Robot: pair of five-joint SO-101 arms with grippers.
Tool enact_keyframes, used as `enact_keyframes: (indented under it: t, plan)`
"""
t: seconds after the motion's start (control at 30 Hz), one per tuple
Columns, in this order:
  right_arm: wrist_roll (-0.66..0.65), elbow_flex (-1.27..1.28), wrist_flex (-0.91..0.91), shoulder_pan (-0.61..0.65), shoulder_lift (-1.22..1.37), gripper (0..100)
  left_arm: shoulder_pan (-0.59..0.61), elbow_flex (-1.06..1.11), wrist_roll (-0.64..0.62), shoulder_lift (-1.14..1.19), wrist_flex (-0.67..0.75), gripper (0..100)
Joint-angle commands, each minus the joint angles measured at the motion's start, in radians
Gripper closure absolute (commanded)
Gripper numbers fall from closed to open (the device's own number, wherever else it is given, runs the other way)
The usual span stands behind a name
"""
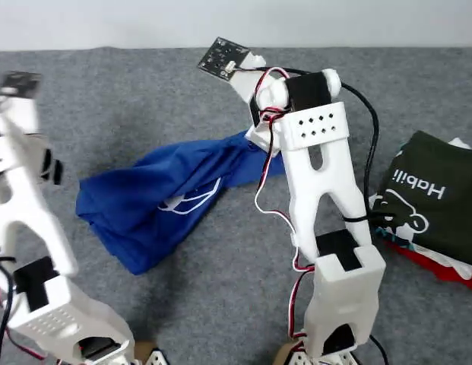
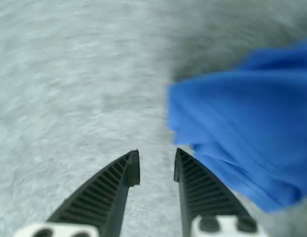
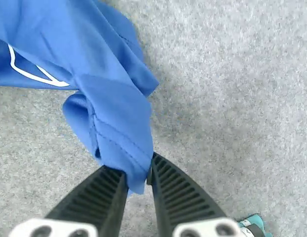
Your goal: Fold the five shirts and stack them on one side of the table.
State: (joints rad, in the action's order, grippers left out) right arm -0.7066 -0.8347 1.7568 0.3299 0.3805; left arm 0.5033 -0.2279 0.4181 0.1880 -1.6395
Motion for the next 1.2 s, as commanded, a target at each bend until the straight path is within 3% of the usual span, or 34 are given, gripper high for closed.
enact_keyframes:
  t: [0.0, 0.37, 0.57, 1.17]
  plan:
    - [-0.009, -0.054, 0.038, -0.01, -0.065, 98.9, -0.117, -0.005, 0.071, -0.014, -0.094, 88]
    - [-0.009, -0.06, 0.038, -0.038, 0.036, 98.9, -0.379, 0.194, 0.17, -0.014, -0.115, 83]
    - [-0.005, -0.055, 0.028, -0.047, 0.045, 98.9, -0.361, 0.288, 0.222, -0.006, -0.106, 83]
    - [-0.005, -0.06, 0.028, -0.044, 0.039, 98.9, -0.273, 0.487, 0.221, -0.003, 0.249, 82]
